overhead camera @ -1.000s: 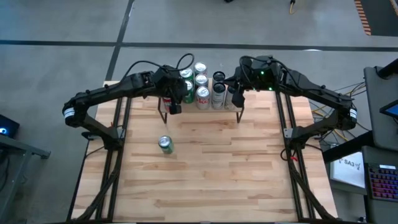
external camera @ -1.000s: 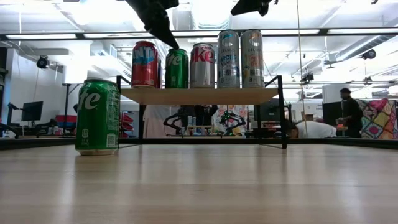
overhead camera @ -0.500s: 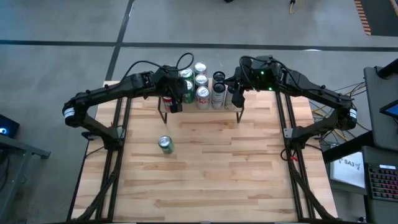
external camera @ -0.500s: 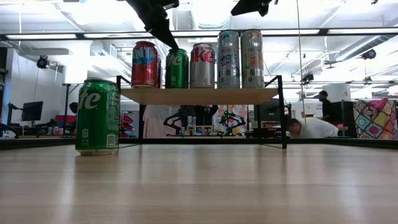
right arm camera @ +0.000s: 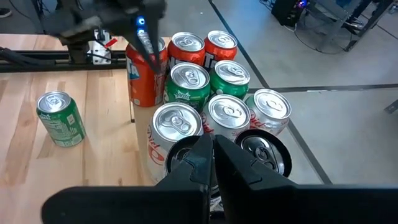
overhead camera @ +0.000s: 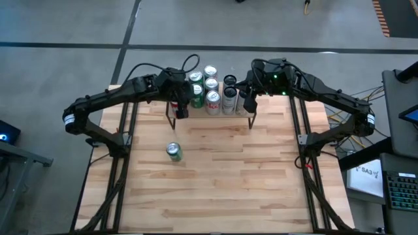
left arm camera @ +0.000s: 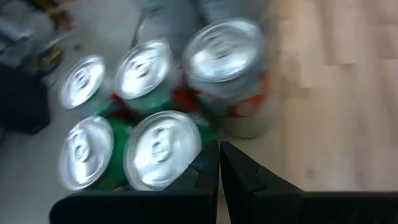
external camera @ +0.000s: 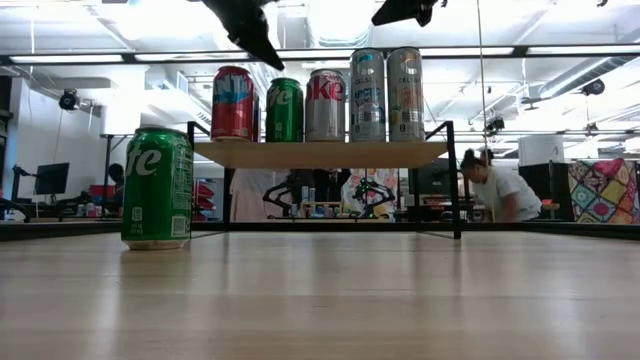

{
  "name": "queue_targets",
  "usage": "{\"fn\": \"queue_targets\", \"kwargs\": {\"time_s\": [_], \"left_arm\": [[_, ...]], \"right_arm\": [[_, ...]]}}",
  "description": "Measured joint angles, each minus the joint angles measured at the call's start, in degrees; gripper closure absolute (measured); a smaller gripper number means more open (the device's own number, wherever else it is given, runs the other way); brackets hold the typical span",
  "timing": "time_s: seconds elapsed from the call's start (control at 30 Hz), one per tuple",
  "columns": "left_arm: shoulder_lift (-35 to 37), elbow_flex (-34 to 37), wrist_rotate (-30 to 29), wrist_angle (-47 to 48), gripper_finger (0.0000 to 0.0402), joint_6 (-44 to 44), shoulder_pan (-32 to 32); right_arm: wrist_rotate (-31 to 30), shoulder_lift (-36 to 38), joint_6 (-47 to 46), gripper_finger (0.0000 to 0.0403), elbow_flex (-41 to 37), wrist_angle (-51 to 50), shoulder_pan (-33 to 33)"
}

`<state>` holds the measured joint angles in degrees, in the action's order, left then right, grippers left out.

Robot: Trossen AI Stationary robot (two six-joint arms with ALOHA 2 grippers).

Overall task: Place canned beverage on shelf
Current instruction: Adjust the green soda cans on the shelf

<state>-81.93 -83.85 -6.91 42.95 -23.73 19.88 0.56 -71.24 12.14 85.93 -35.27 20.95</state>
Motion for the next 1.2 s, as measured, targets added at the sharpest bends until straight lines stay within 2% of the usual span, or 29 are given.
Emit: {"fn": "queue_targets", "kwargs": {"time_s": [0.17, 0.3, 0.53, 0.7, 0.87, 1.2], "left_arm": [[0.6, 0.0, 9.8, 1.9, 0.0402, -2.8, 0.0], [-0.8, 0.3, 10.3, 1.7, 0.0402, -2.8, 0.0], [-2.7, 0.7, 1.6, 1.6, 0.0402, -2.3, 0.0], [-3.0, 0.7, 1.2, 0.5, 0.0402, -1.7, 0.3], [-3.0, 0.7, -3.4, 0.3, 0.0402, -0.8, 0.3], [-3.1, 0.7, -4.1, 0.2, 0.0402, -0.5, 0.4]], "right_arm": [[0.0, 0.0, 0.0, 0.0394, 0.0, 0.0, 0.0], [0.0, 0.0, 0.0, 0.0394, 0.0, 0.0, 0.0], [0.0, 0.0, -0.1, 0.0394, 0.0, 0.0, 0.0], [0.0, 0.0, -0.1, 0.0394, 0.0, 0.0, 0.0], [-0.1, 0.0, -0.1, 0.0394, 0.0, 0.0, 0.0], [-0.1, 0.0, -0.2, 0.0394, 0.0, 0.0, 0.0]]}}
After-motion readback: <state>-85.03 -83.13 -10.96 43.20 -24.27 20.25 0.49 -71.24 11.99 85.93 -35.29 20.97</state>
